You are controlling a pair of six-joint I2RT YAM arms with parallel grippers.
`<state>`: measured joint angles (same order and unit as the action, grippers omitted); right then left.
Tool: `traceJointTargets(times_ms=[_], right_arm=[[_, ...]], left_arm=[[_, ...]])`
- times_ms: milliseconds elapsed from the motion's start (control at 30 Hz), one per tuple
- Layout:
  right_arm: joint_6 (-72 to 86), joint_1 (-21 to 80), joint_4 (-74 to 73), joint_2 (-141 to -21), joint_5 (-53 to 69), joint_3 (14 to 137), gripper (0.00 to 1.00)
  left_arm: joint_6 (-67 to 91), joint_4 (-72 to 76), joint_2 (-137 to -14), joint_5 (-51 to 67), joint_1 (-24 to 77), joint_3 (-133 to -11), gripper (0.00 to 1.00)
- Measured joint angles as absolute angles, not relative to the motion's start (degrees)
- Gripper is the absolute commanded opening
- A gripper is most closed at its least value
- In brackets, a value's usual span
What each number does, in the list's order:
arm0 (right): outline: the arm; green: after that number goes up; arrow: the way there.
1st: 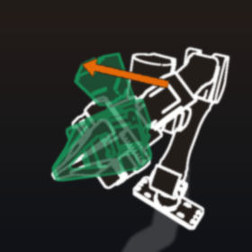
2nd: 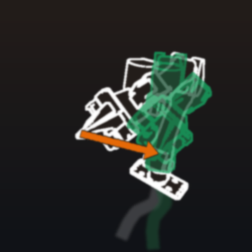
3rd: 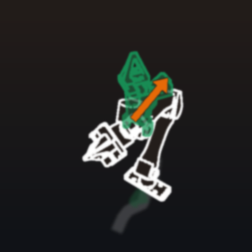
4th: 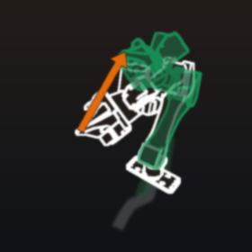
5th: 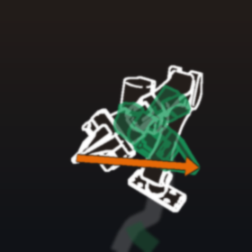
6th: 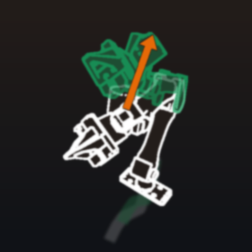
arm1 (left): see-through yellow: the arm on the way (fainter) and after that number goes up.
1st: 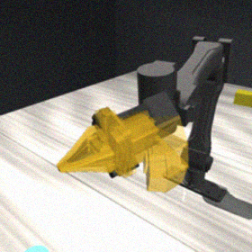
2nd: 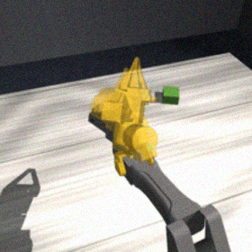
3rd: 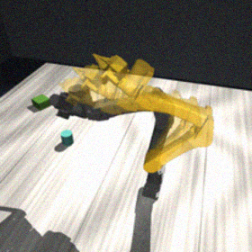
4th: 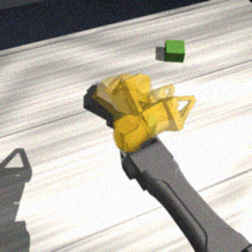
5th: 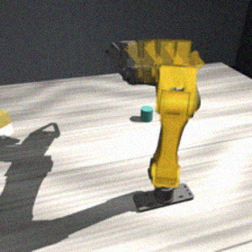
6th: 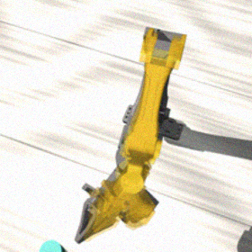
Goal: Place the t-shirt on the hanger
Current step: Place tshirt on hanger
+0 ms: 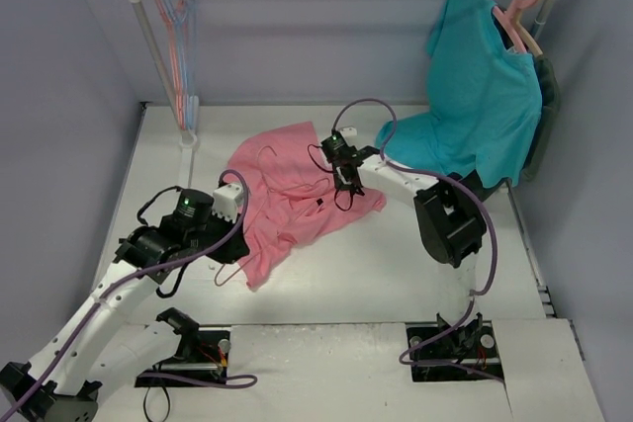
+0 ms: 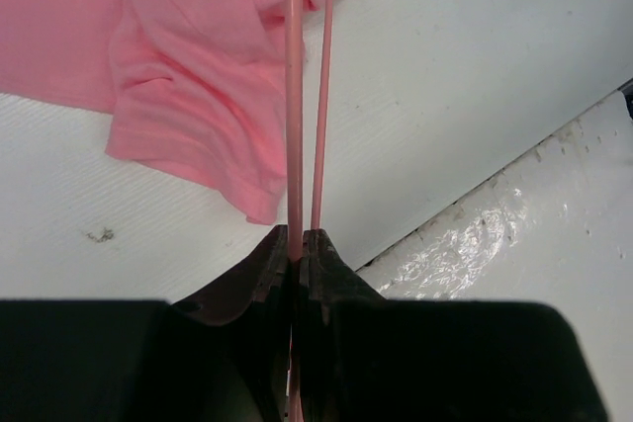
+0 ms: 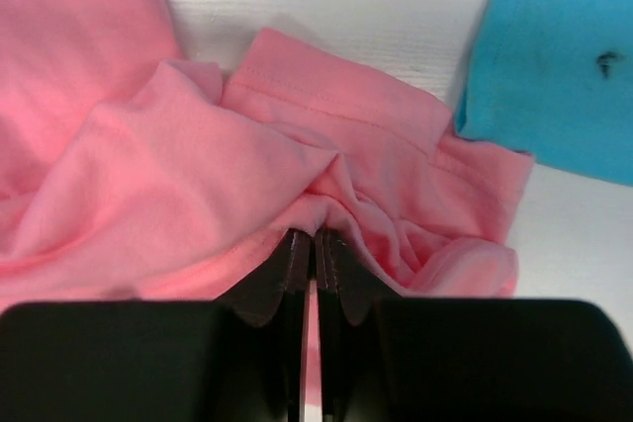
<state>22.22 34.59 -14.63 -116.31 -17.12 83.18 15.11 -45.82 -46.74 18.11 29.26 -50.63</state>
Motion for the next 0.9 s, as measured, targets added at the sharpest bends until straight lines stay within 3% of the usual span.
traceJointTargets(times_ms=[400,900], right_arm=[[15.2,34.6,-14.8,-103.9,-14.0,82.0,0.00],[10.9,35.5,-15.7,-103.4,-10.5,81.8,0.01]], left_arm=[[13.4,-41.8,-50.5,22.5,29.3,-50.6,0.00],[11.1,-38.8,-50.6,23.2,29.3,-50.6,0.00]])
